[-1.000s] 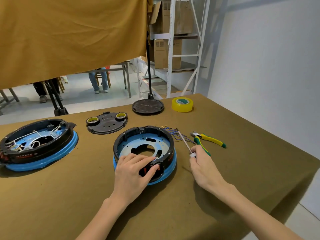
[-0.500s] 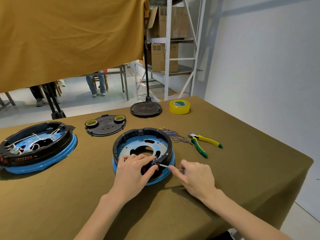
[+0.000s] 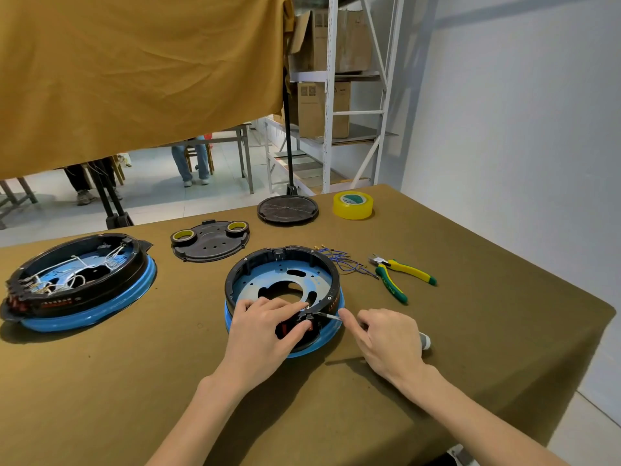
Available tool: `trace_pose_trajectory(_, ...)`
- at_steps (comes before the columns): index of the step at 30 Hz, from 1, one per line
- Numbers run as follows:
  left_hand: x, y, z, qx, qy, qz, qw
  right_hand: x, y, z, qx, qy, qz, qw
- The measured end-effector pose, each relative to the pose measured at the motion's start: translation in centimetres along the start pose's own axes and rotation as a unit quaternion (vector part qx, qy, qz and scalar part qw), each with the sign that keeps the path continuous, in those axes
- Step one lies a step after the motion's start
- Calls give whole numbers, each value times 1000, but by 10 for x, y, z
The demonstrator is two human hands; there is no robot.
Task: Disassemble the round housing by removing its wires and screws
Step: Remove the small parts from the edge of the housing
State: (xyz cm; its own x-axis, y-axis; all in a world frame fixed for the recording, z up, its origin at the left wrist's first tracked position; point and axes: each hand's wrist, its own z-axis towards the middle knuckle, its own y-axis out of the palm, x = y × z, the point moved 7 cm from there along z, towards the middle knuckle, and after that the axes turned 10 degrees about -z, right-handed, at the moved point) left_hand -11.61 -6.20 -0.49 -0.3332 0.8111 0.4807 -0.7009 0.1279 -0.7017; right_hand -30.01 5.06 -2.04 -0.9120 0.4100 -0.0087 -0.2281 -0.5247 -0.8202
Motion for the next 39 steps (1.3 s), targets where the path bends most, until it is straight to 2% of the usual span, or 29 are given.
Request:
trace_pose_trajectory(7, -2, 1, -1, -18, 5, 6, 1000, -1, 10, 3, -24, 7, -6, 1000)
trace_pose_trajectory(20, -4, 3, -1, -9, 10, 11, 1000, -9, 0, 6, 36, -26, -41, 998)
trace_pose_trajectory(29, -4, 4, -2, 7, 11, 17, 1000, -6, 22, 7, -37, -51, -70, 996)
trace_pose_trajectory(39, -5, 6, -2, 9, 15, 17, 1000, -8, 28, 8, -78, -97, -71, 990)
